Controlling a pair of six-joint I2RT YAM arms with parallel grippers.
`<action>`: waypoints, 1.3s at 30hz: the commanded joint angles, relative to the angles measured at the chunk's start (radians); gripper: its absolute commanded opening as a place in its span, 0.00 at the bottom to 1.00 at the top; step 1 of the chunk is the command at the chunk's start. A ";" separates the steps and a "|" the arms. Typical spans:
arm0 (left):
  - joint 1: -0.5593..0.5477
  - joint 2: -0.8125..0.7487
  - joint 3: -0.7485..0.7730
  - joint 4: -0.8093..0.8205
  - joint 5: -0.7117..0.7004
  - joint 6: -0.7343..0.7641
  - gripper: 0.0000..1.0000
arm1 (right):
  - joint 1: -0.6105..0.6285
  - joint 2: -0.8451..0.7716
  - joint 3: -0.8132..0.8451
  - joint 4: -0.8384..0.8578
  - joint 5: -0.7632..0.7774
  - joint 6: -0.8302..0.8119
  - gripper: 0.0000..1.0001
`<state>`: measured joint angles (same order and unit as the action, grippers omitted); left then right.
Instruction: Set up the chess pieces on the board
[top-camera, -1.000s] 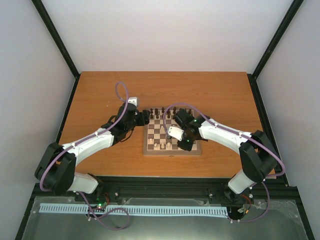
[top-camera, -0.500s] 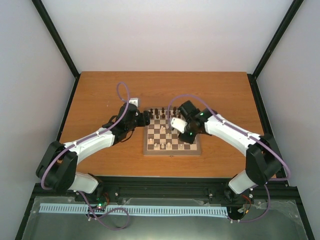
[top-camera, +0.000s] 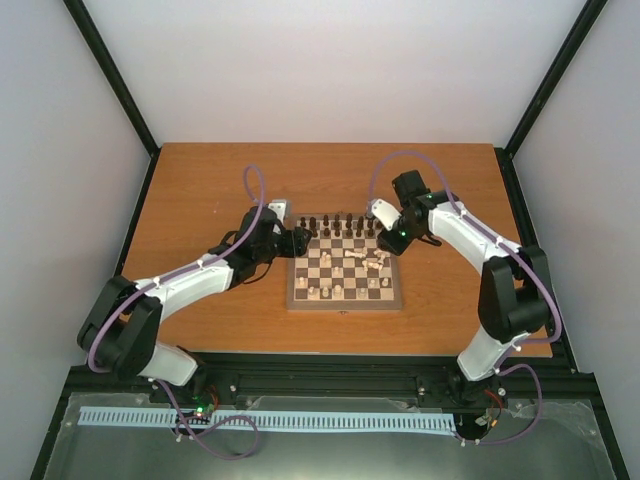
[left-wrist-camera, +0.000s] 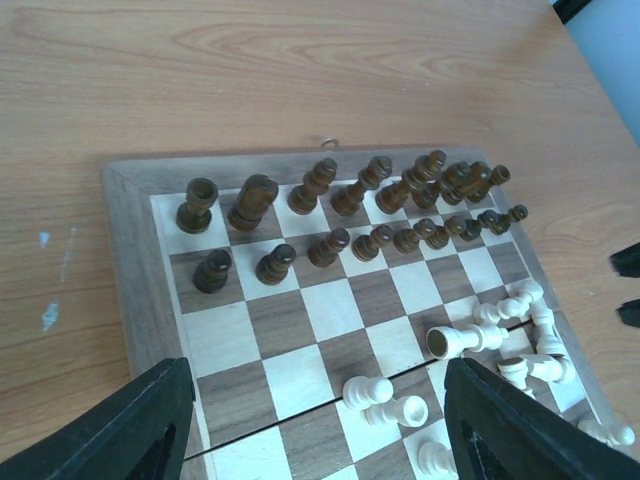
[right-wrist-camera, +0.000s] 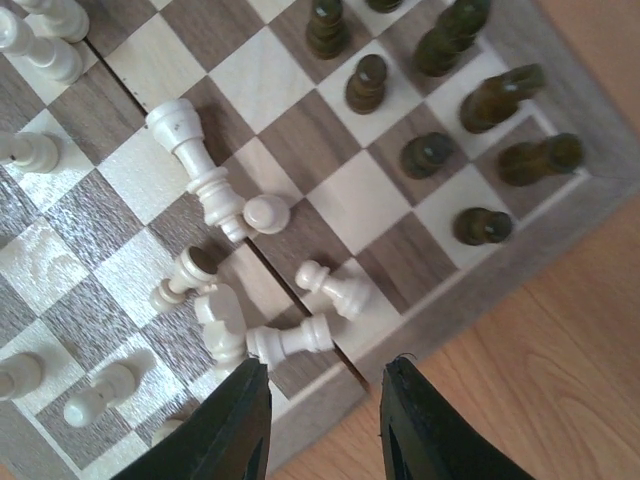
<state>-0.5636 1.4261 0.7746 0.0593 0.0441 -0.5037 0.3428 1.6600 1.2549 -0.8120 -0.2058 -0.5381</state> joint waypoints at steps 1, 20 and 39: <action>-0.003 0.019 0.040 0.047 0.071 0.028 0.70 | 0.001 0.048 0.020 0.022 -0.083 0.012 0.33; -0.004 0.063 0.060 0.048 0.128 0.030 0.70 | 0.059 0.244 0.156 0.028 -0.092 0.061 0.30; -0.004 0.079 0.065 0.047 0.146 0.024 0.69 | 0.067 0.237 0.147 0.030 -0.082 0.080 0.14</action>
<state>-0.5640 1.4990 0.7959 0.0818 0.1764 -0.4931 0.4004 1.9217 1.3907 -0.7895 -0.2916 -0.4671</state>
